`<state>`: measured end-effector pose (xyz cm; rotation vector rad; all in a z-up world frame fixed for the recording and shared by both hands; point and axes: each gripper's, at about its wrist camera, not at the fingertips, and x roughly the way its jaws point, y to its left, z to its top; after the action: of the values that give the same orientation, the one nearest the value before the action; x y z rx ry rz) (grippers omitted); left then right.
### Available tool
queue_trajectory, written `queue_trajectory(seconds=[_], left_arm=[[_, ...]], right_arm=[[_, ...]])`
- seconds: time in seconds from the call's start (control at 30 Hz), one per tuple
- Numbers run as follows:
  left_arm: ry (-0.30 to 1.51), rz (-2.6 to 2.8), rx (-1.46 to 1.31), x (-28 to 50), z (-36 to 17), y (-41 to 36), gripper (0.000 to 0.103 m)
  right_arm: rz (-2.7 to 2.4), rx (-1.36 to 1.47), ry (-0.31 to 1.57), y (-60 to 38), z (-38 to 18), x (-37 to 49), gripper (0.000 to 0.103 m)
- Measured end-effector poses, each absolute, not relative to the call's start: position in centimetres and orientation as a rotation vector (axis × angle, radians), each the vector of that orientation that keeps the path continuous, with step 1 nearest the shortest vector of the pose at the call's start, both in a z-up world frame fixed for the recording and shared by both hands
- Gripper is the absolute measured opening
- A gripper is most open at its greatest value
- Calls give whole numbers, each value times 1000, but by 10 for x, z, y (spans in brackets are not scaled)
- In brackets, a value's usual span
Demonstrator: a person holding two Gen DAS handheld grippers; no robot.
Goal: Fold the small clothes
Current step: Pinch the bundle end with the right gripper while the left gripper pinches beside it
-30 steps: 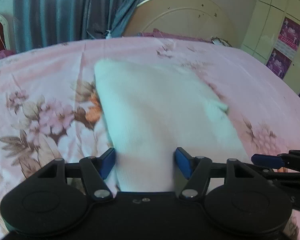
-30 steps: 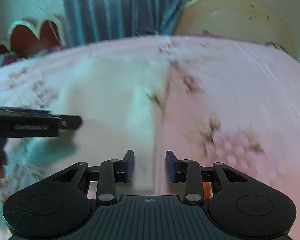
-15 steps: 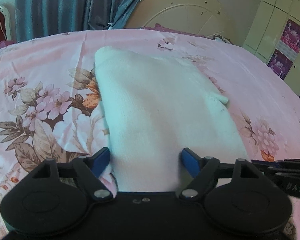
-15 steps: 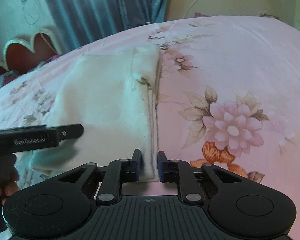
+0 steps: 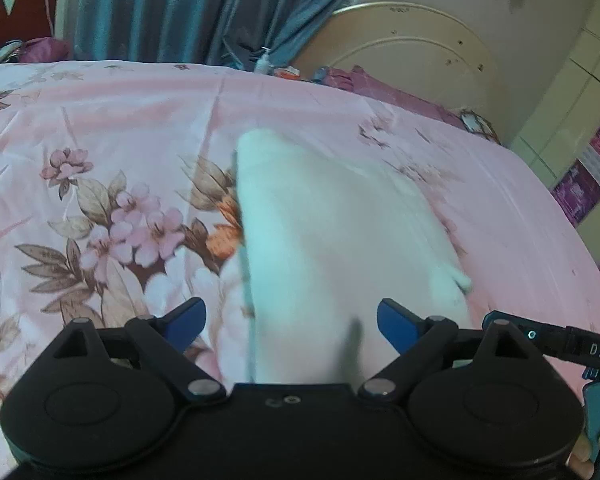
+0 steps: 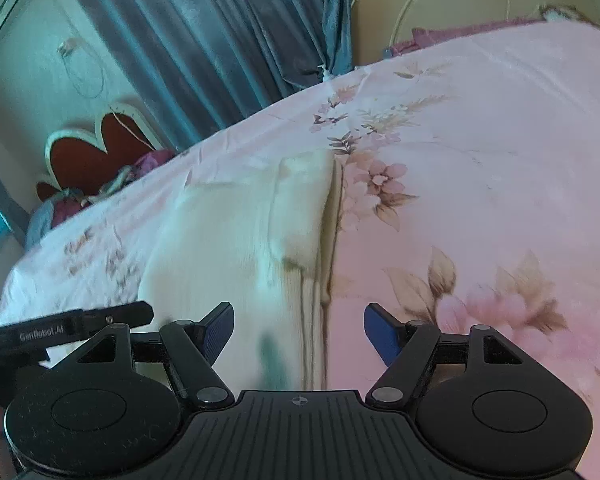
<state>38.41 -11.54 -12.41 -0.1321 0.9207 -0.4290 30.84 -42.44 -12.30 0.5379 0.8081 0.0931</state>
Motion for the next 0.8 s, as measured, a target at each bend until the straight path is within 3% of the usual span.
queue_trajectory(seconds=[0.5, 0.6, 0.63, 0.67, 0.8], left_arm=[[959, -485, -185, 423, -154, -133, 91], [946, -508, -195, 421, -156, -139, 81], [943, -514, -201, 421, -155, -140, 77], [940, -510, -200, 420, -155, -142, 75], [931, -513, -177, 419, -154, -145, 65]], right_arm=[[176, 700, 834, -436, -163, 376, 71], [179, 696, 836, -431, -163, 378, 71], [177, 686, 839, -430, -163, 379, 64], [174, 675, 845, -430, -162, 378, 49], [173, 685, 839, -434, -165, 378, 48]])
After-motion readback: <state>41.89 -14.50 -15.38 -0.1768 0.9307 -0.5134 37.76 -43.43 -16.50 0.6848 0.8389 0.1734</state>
